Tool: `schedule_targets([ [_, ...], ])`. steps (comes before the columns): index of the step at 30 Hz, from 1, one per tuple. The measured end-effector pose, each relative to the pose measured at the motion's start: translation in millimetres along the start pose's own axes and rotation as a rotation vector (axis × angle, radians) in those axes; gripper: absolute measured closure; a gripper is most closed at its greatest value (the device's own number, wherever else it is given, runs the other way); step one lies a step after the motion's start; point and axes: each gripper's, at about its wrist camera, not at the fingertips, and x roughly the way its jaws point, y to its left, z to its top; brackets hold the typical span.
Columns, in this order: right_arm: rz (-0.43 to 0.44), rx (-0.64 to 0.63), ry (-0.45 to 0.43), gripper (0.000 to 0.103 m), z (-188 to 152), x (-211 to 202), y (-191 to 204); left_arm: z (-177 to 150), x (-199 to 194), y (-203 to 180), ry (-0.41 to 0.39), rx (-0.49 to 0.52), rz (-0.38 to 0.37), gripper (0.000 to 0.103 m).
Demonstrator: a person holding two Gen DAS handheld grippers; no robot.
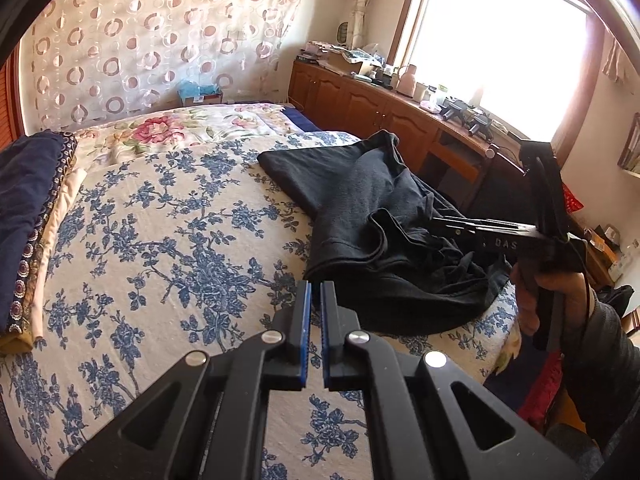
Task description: Fold small clothes
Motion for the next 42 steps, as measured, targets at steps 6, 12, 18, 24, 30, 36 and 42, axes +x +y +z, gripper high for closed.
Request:
schedule_targets([
  [6, 0.071, 0.009, -0.002, 0.057, -2.8, 5.0, 13.6, -4.6, 0.6, 2.0, 0.008, -0.008, -0.004, 0.103],
  [12, 0.018, -0.066, 0.008, 0.091, -8.0, 10.8, 27.4, -9.4, -2.0, 6.0, 0.004, -0.023, -0.007, 0.103],
  [18, 0.020, -0.108, -0.088, 0.098, -9.1, -22.6, 27.5, -11.7, 1.2, 6.8, 0.014, -0.027, -0.013, 0.103],
  [24, -0.040, -0.092, -0.103, 0.098, -16.6, -44.5, 6.0, -10.8, 2.0, 2.1, 0.011, -0.019, -0.023, 0.103],
  [30, -0.129, -0.025, -0.029, 0.053, -28.2, -18.8, -18.7, -8.5, 2.8, -0.5, 0.010, -0.012, -0.021, 0.103],
  [36, -0.068, 0.001, -0.007, 0.049, -31.6, -11.1, -22.5, -2.3, 11.8, 2.6, 0.019, -0.009, -0.007, 0.103],
  [42, -0.066, -0.041, 0.007, 0.054, -28.8, -5.3, -9.8, -2.7, 15.6, 1.3, 0.024, -0.011, -0.010, 0.103],
])
